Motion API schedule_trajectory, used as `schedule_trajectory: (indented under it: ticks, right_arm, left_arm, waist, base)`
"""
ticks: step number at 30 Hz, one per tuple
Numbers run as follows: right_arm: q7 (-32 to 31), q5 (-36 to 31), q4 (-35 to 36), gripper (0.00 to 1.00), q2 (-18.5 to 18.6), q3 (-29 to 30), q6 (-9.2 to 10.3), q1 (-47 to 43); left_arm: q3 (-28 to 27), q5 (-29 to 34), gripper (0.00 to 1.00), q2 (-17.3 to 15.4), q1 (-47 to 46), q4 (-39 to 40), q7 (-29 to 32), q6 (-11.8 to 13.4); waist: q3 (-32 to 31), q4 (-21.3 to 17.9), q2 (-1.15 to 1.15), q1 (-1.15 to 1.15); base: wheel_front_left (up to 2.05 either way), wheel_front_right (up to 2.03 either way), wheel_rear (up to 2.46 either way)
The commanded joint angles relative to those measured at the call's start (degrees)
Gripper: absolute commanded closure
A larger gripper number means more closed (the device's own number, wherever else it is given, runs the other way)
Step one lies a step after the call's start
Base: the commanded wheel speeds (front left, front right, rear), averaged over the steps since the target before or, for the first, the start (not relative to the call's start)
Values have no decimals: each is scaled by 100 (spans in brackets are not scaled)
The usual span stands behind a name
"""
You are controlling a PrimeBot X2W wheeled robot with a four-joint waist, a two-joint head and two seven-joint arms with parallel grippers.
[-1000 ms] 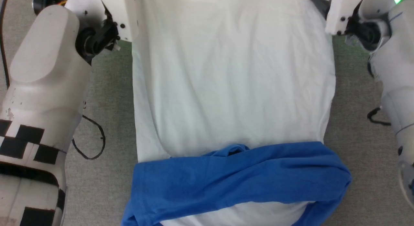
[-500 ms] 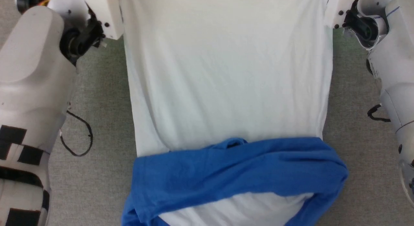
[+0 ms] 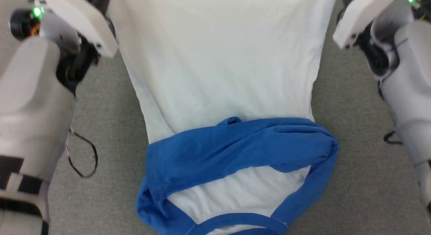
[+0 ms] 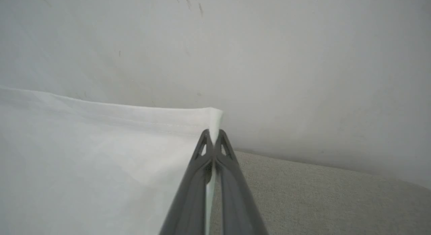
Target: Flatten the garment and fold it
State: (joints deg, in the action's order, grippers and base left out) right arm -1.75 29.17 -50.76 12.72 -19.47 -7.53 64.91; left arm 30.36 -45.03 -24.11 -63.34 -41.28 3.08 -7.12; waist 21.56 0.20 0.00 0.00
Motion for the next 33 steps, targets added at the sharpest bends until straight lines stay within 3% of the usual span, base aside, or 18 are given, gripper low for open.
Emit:
schedule_trajectory:
  ticks: [1, 7, 15, 21, 29, 32, 33]
  right_arm:
    - [52, 126, 277, 100, 119, -140, 4, -355]
    - [-95, 491, 1744, 100, 651, -494, 4, -1922]
    - [-916, 649, 3687, 100, 1010, -49, 4, -4328]
    - [-1417, 490, 4704, 100, 690, 720, 4, -5896]
    - [-1837, 157, 5110, 100, -162, 1610, 4, -7377]
    - [-1834, 116, 5045, 100, -492, 1818, 4, -7687]
    - [-1831, 116, 5016, 85, -573, 1851, 4, -7774]
  left_arm:
    - [-67, -104, 100, -77, 369, 158, -121, -23]
    - [-295, -411, 100, -382, 2121, 1311, -505, 412]
    - [-494, -893, 100, -746, 4891, 3300, -541, 1454]
    - [-475, -1130, 100, -816, 6229, 4185, -478, 2016]
    - [-185, -1380, 100, -607, 6958, 4158, -288, 2163]
    - [-75, -1511, 59, -431, 7065, 3929, -253, 2063]
    - [-62, -1497, 35, -424, 7086, 3839, -277, 2061]
  waist:
    - [-520, 17, 0, 0]
    - [-1140, 9, 0, 0]
    - [-1673, -37, 0, 0]
    - [-1850, -19, 0, 0]
    - [-1895, -7, 0, 0]
    - [-1884, -20, 0, 0]
    - [-1891, -28, 0, 0]
  base:
    - [0, 0, 0]
    - [0, 0, 0]
    - [0, 0, 0]
    - [0, 0, 0]
    - [0, 0, 0]
    - [0, 0, 0]
    - [0, 0, 0]
